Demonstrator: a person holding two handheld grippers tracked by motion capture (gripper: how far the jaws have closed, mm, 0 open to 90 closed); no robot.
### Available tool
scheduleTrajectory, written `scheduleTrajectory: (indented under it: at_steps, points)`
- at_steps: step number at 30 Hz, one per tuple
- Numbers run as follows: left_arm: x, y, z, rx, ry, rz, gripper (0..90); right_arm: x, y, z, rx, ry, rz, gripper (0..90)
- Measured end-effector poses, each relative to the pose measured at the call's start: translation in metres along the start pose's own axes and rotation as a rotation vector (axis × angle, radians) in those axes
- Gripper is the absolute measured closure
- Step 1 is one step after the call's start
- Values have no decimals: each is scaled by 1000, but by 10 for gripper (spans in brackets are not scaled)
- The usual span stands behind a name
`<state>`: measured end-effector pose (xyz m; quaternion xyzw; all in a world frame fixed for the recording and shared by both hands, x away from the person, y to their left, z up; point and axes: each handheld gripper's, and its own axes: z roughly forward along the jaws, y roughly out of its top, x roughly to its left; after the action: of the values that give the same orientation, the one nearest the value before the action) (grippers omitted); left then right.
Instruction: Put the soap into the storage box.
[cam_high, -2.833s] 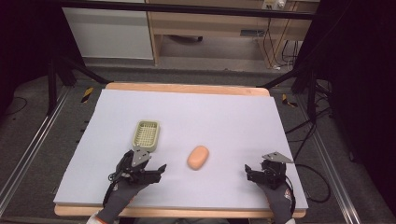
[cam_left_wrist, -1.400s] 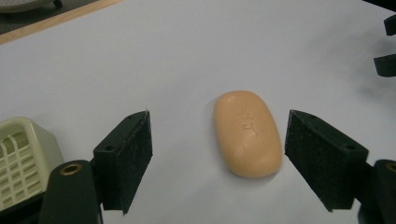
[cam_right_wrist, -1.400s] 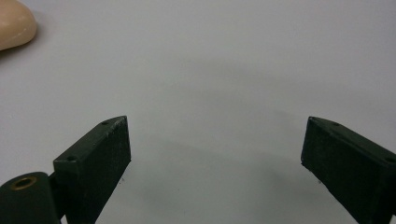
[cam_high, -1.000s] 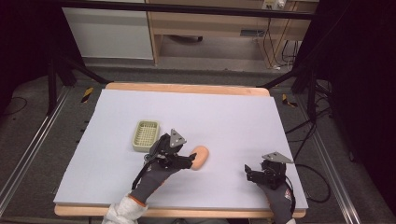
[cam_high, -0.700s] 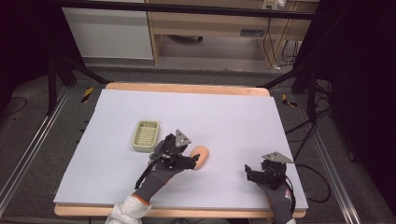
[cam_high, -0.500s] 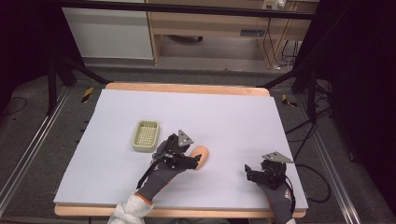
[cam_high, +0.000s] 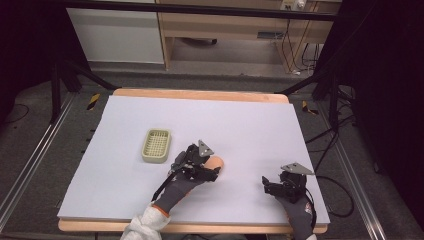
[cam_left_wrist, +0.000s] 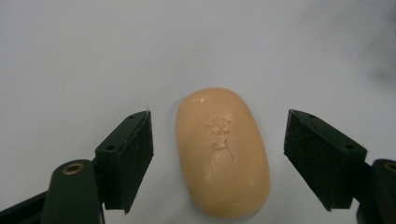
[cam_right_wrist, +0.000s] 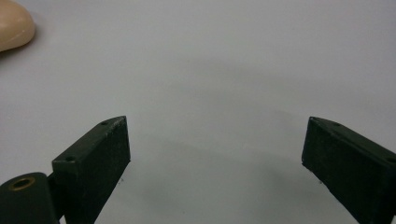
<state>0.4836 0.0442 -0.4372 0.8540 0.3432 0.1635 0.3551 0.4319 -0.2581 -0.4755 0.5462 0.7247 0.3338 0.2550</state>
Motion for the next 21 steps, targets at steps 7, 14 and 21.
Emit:
scheduleTrajectory:
  at_steps: [7, 14, 21]
  points:
    - [0, 1, 10, 33, -5, 3, 240, 0, 0, 0, 0, 0, 0, 81]
    - [1, 1, 18, 51, -11, -10, 247, 0, 0, 1, 0, -1, -3, 81]
    - [0, 0, 24, 71, -21, -15, 251, 0, 0, 1, 4, -2, -1, 80]
